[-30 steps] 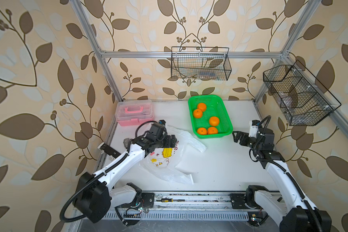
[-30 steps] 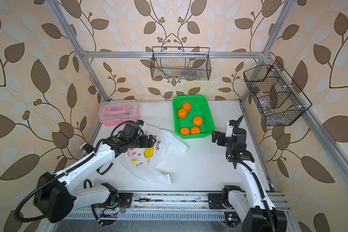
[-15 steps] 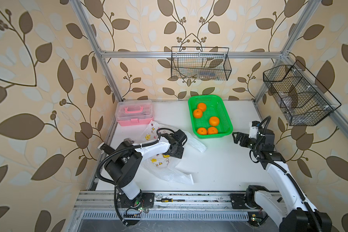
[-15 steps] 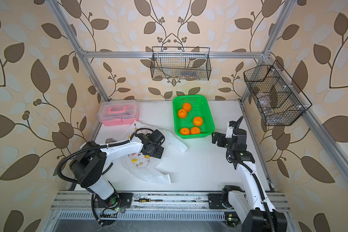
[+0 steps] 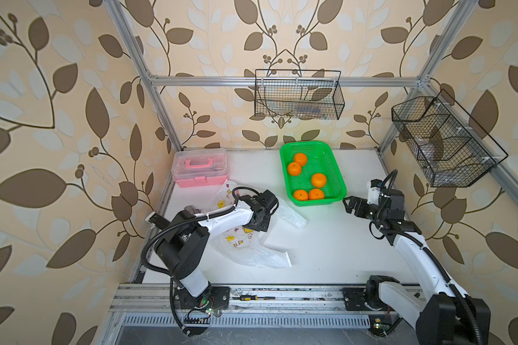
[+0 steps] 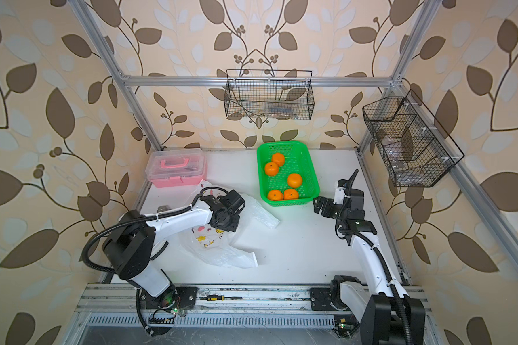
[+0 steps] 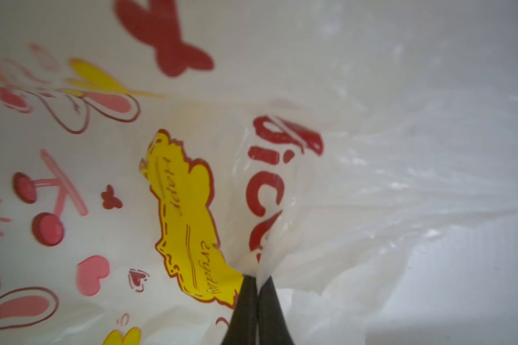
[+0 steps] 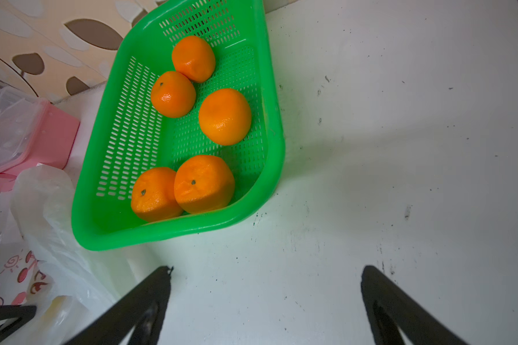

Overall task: Place the oranges into plastic bags & tie knots
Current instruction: Open the plastic bag at the center of the board, then move the basket to the center of the board.

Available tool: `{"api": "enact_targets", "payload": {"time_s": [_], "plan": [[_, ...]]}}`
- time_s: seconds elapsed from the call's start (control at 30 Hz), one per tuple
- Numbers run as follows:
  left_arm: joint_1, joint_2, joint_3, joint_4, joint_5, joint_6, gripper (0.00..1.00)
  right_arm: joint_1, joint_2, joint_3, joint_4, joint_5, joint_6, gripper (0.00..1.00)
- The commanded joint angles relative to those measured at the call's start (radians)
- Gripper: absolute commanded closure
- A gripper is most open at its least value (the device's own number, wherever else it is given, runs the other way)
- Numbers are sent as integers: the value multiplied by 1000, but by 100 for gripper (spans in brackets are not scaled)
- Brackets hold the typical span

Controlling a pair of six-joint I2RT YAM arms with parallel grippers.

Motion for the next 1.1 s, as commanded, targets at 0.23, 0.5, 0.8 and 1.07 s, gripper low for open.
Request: {"api": "enact_targets", "payload": {"time_s": [0.23,0.5,0.8,1.07], "plan": [[18,-241,179,-200,-21,43,99,40,264,211,39,-13,-14,0],[52,-299,195,-187,26,32,100,40,446,289,-48,13,-43,13],[152,-303,251,-182,106,-26,100,-52,414,212,-132,11,-48,41],[180,-261,324,-200,152,-18,100,-182,99,25,-202,142,-6,41]]}}
